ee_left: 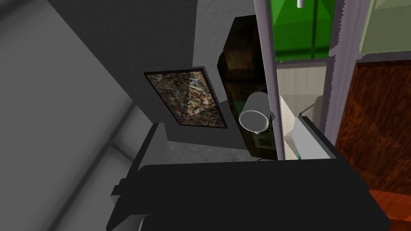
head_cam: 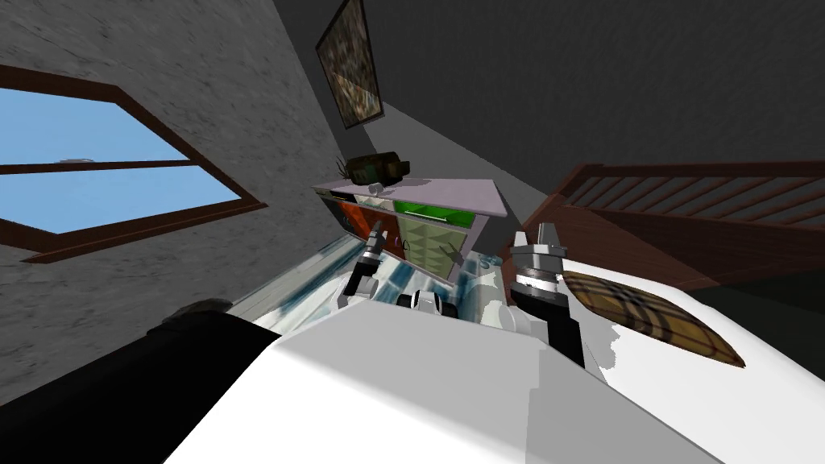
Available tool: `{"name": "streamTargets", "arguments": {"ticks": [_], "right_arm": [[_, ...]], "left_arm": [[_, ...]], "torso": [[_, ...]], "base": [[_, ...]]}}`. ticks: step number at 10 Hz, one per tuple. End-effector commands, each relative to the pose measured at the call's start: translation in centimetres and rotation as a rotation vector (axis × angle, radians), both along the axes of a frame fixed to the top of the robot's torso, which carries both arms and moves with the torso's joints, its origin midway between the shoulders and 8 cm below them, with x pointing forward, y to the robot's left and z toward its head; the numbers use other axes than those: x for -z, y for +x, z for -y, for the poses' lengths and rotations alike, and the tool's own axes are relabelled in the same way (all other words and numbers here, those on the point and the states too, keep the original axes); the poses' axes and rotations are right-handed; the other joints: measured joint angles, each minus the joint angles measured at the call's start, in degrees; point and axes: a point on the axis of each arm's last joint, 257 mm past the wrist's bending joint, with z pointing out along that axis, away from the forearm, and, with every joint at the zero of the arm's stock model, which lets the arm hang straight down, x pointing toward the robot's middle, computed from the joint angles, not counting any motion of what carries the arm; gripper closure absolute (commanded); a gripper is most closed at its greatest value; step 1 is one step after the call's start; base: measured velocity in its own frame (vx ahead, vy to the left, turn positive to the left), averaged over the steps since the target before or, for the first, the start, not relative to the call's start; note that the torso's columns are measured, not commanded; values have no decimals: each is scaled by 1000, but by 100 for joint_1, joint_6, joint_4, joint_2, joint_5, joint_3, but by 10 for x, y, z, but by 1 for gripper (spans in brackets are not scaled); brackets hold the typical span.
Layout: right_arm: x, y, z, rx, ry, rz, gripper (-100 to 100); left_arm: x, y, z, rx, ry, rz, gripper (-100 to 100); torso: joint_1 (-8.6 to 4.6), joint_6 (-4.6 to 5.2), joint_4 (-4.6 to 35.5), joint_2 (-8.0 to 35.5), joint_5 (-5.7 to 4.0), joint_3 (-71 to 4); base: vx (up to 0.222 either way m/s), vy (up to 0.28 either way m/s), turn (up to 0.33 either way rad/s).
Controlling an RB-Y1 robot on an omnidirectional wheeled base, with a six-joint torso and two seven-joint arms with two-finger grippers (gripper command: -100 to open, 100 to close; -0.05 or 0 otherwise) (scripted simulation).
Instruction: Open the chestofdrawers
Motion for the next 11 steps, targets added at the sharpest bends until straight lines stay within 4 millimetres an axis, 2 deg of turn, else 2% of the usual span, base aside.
{"name": "streamTargets", "arguments": {"ticks": [1,7,10,11], "right_arm": [[0,0,0,0,0,0,0],[0,0,0,0,0,0,0],[8,1,0,0,4,-20,0],[12,1,0,-1,6,-32,0]], "left_arm": [[15,8,9,31,52,-49,-100],[55,28,29,88,177,-167,-100],[40,24,29,85,163,-157,-100],[42,26,29,85,164,-156,-100]], "torso": [[-3,1,3,11,-1,7],[1,1,0,-1,1,0],[-18,-13,11,-26,9,-24],[-29,-13,6,-66,13,-55]], "base": [[168,-11,-176],[209,38,-173],[69,8,-35],[20,3,-15]]}}
